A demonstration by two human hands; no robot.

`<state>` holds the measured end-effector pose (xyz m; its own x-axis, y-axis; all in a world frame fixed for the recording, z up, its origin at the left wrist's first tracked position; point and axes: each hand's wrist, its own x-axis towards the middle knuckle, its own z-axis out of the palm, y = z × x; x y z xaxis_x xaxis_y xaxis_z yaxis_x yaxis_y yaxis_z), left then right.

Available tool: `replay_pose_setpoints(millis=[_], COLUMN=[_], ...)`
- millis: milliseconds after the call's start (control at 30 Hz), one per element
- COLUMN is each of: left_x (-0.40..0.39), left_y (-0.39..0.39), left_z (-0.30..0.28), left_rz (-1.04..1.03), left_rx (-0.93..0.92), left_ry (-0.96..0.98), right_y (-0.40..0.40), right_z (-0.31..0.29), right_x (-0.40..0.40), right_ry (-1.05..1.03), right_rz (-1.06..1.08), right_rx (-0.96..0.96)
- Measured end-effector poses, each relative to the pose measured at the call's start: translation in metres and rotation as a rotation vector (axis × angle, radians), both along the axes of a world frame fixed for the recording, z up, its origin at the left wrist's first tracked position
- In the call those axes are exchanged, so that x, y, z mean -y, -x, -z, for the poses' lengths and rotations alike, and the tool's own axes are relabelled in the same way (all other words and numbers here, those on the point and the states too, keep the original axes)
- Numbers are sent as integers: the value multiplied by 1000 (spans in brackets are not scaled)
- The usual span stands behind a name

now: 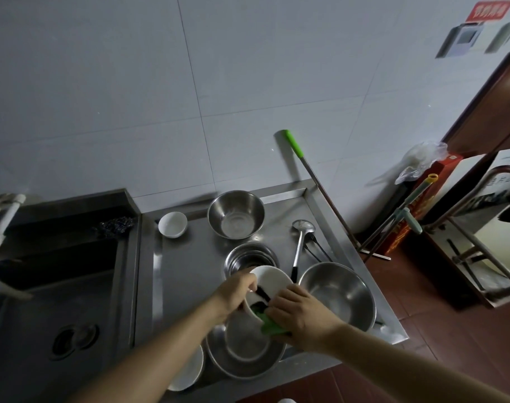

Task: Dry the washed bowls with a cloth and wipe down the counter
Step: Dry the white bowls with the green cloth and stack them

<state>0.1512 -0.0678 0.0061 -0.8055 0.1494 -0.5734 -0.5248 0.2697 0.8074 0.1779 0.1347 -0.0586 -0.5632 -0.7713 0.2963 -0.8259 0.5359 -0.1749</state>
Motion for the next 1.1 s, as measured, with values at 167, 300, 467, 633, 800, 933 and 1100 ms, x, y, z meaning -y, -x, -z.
replay_pose_setpoints(millis=[167, 300, 467, 633, 800, 933, 1100], left_x=[3, -15, -7, 26, 10, -2, 26], left_y=[2, -12, -12, 5, -1, -9, 1], left_z=[-3, 30, 26, 14, 47, 72, 41], left_rz=[60, -189, -145, 189, -83, -198, 23], left_rx=[192, 94, -9, 217, 141, 71, 321], left_ry=[-119, -165, -1, -114, -191, -98, -196], right_y=[17, 14, -4, 4, 18, 17, 4], right_z=[-4, -18, -16, -13, -17, -29, -24], right_x=[-16, 15, 35, -11, 0, 19, 11], right_ry=[-118, -60, 19, -55, -153, -145, -111], right_rz=[-84, 231, 262, -224, 12, 166, -25], right_rx=[-82, 97, 152, -110, 19, 239, 173])
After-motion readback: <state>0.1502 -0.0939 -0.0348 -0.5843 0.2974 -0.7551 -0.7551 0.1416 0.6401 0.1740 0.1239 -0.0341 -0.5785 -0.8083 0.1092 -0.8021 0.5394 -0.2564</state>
